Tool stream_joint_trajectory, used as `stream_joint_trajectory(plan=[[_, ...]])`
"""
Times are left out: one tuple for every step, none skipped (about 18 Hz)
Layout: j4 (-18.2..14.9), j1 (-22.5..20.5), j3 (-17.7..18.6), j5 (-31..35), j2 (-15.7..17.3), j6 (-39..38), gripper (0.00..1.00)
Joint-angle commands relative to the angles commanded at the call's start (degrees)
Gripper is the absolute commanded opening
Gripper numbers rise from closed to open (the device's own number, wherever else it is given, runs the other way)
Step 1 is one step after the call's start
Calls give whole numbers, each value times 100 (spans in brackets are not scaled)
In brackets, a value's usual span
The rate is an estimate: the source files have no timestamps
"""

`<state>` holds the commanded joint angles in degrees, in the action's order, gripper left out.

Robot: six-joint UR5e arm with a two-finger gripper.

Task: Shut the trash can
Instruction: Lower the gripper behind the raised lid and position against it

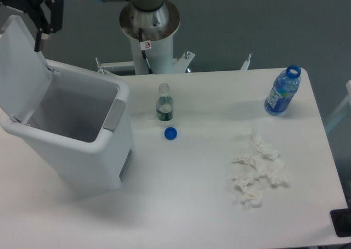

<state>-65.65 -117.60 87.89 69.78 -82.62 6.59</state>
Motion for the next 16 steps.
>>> stream_joint_trajectory(plan=[[0, 0, 0, 0, 0, 0, 100], [-9, 0, 9, 0, 0, 0, 100], [-9, 0, 9, 9, 0, 0, 100], [-9, 0, 17, 44, 0, 0, 100], [-9, 9, 18, 61, 0, 0, 100], [0, 17, 18, 62, 0, 0, 100], [-9, 18, 18, 70, 0, 0, 100], [-9, 18, 18, 79, 0, 9, 100], [-9, 18, 18, 88, 0, 52, 100], [-9, 18, 26, 97, 0, 88, 100], [-9, 18, 52, 184, 9, 97, 100], [0, 18, 70, 280, 9, 97, 100], [0, 18, 70, 325, 9, 97, 100], [0, 18, 62, 360, 17, 97, 100], [0, 18, 62, 447, 18, 105, 100], [0, 18, 70, 579, 26, 149, 100]])
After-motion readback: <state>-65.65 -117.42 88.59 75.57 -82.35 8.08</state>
